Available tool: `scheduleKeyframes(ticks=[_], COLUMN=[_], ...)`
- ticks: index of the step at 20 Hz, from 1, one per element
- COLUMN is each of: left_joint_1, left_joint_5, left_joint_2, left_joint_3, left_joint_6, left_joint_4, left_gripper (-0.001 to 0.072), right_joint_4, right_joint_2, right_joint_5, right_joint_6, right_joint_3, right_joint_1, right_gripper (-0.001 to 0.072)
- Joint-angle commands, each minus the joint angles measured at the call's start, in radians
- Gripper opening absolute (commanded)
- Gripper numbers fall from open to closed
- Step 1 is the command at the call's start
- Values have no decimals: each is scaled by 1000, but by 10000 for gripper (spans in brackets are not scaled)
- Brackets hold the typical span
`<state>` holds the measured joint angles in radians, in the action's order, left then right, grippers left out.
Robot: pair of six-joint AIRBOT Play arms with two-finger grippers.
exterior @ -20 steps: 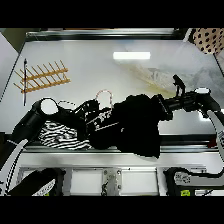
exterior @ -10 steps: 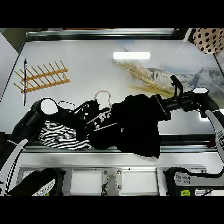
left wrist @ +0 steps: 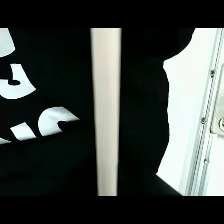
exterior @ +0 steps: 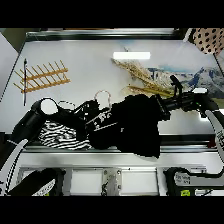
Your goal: Fold the clothes and pants, and hang the long-sleeved shirts on hangers.
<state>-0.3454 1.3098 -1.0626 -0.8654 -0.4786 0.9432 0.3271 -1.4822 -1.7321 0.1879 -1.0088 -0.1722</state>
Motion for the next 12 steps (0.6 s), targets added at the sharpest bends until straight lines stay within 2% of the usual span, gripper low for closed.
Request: scheduleKeyframes(ticks=[1, 3, 4, 5, 12], left_joint_1=[0, 0, 0, 0, 0], left_joint_5=[-1, -1, -1, -1, -2], left_joint_2=[1, 1, 1, 1, 1], left_joint_3=[-1, -1, -1, -1, -1], left_joint_6=[0, 0, 0, 0, 0], left_joint_4=[-3, -3, -3, -3, -2], left_gripper=[17, 16, 16, 17, 16], right_joint_4=[0, 1, 1, 1, 0], right_joint_2=[-1, -1, -1, -1, -1], right_joint_5=[0, 0, -1, -1, 0], right_joint_6=[-1, -1, -1, -1, -4], right_joint_3=[0, 0, 0, 0, 0], right_joint_1=[1, 1, 1, 1, 1], right_gripper=[590, 573, 376, 28, 21])
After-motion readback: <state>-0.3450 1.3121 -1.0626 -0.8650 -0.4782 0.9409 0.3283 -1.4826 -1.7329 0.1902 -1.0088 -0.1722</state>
